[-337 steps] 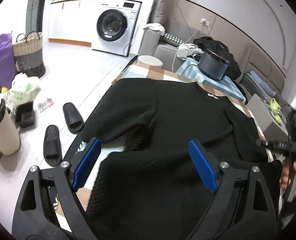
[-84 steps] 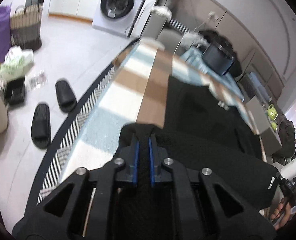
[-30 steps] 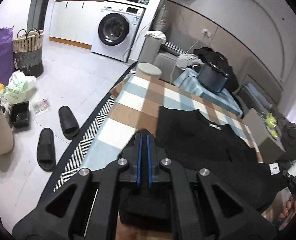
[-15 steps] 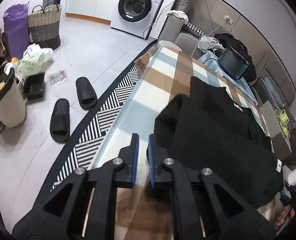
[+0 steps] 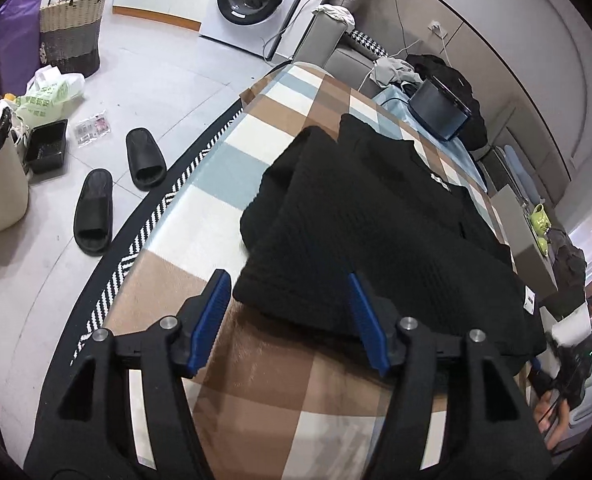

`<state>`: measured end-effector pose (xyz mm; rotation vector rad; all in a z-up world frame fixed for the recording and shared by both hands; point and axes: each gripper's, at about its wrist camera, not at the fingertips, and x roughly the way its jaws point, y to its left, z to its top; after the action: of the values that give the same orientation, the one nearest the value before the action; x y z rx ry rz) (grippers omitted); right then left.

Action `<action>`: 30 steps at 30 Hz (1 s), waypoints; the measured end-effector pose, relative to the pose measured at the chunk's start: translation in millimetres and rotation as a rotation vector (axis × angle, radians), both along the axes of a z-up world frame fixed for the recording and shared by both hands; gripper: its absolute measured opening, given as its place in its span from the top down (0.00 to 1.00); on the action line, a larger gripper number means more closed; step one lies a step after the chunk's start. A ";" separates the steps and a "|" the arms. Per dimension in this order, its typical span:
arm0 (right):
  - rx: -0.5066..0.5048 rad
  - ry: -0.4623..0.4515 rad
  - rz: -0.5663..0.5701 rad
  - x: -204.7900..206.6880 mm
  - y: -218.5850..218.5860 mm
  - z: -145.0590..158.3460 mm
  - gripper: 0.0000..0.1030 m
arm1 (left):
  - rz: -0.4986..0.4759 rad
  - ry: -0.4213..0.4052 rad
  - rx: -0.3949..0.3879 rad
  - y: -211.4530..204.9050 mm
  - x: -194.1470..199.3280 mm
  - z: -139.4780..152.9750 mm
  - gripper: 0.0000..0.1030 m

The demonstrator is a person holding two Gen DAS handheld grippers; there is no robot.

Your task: Fold small clothes

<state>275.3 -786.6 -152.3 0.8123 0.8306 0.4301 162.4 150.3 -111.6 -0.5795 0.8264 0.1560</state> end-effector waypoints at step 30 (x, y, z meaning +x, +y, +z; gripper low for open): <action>0.001 -0.075 0.108 5.5 36.0 15.1 0.48 | 0.141 0.006 -0.065 13.8 21.6 -32.2 0.43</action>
<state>280.8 -750.6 -137.2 0.7504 0.8062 0.5535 184.1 164.1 -143.8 -0.6989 0.7993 0.2604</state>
